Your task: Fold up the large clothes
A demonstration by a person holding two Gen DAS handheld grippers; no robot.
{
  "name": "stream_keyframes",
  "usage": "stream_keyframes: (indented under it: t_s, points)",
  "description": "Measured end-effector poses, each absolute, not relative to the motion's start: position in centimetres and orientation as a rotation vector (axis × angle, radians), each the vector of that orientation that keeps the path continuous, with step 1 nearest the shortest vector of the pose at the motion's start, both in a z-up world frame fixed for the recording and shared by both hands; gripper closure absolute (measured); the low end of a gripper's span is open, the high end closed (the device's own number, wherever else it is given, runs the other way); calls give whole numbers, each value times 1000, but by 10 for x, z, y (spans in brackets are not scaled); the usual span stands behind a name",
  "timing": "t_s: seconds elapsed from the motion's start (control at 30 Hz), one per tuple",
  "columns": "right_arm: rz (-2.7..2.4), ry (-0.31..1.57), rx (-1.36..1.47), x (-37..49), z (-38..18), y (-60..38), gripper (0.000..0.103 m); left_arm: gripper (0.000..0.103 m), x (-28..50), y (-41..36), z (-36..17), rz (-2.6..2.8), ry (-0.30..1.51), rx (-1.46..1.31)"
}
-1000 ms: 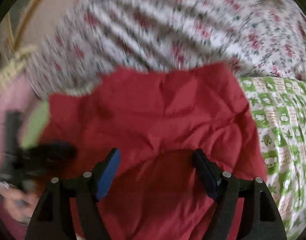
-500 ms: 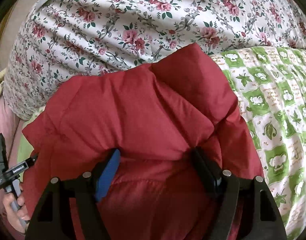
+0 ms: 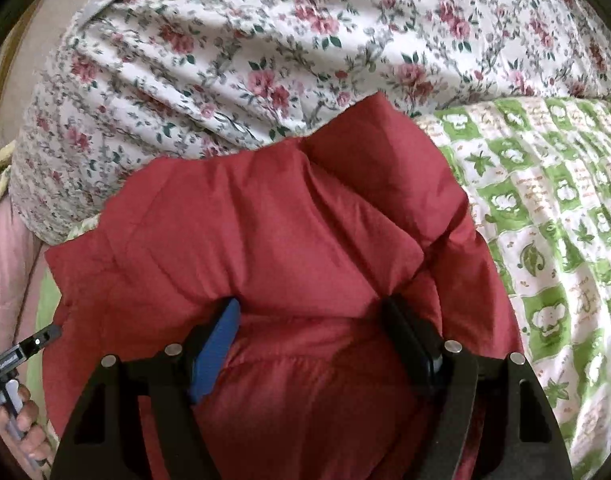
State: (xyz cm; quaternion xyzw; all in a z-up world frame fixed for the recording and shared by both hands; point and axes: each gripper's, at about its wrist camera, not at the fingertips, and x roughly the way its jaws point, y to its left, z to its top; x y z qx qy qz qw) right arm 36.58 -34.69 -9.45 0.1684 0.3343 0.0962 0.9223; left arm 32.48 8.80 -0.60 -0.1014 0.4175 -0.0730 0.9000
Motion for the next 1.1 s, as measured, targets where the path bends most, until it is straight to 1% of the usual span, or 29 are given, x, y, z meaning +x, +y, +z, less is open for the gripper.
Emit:
stream_keyframes:
  t_s: [0.1, 0.57, 0.7, 0.83, 1.1]
  points:
    - [212, 665, 333, 348, -85, -351, 26, 43, 311, 96, 1, -179, 840, -248]
    - [215, 672, 339, 292, -78, -375, 24, 41, 298, 116, -10, -150, 854, -286]
    - [202, 671, 330, 285, -77, -382, 22, 37, 299, 121, -12, -141, 860, -300]
    - [183, 679, 336, 279, -80, -393, 21, 35, 299, 124, -15, -133, 865, -298]
    - [199, 735, 398, 283, -98, -414, 19, 24, 303, 139, -25, -165, 895, -374]
